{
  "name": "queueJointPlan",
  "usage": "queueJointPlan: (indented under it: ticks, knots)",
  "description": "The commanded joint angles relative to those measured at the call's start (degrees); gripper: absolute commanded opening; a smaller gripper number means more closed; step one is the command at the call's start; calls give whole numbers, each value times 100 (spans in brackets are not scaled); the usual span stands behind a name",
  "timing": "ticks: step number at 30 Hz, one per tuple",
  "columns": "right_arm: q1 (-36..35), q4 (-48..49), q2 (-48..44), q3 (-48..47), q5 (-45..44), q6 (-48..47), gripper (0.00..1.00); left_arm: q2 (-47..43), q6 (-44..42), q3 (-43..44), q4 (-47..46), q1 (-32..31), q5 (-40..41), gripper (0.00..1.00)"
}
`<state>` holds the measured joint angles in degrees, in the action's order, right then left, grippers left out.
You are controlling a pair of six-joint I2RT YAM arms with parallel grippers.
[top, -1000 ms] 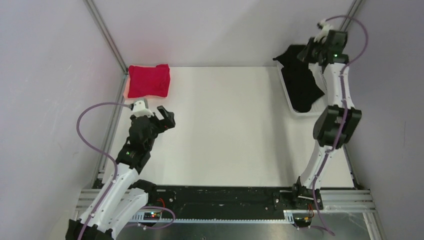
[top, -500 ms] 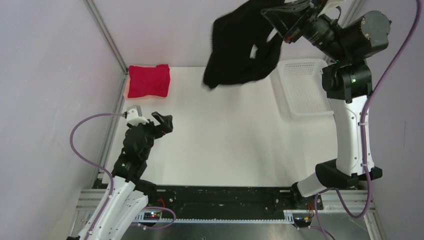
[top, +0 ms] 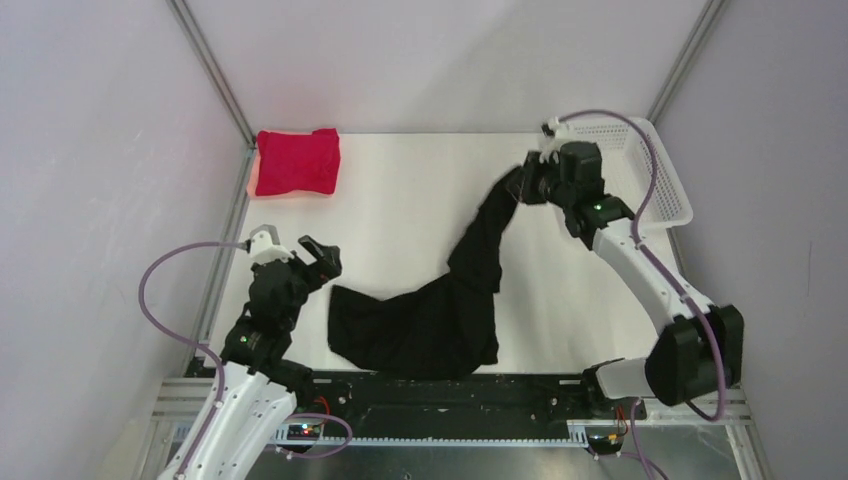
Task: Fold and stack the t-shirts
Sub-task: Move the tshirt to the center of the board, then flatten out the tshirt
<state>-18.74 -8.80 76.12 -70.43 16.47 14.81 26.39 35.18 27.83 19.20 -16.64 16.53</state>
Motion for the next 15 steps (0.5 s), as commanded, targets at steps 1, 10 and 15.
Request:
queueJointPlan:
  ticks: [1,10,15]
  knots:
    - [541,-321,463,606,-1487,501,38,195,247,-84,270,-15,72,100]
    - [-69,-680,489,616,-3024,73,99,1096,677,-387,343,-19,-627,98]
    - [-720,-970,580,652,-3111,-251,100,1913,1079,-654,389,-20,-541,99]
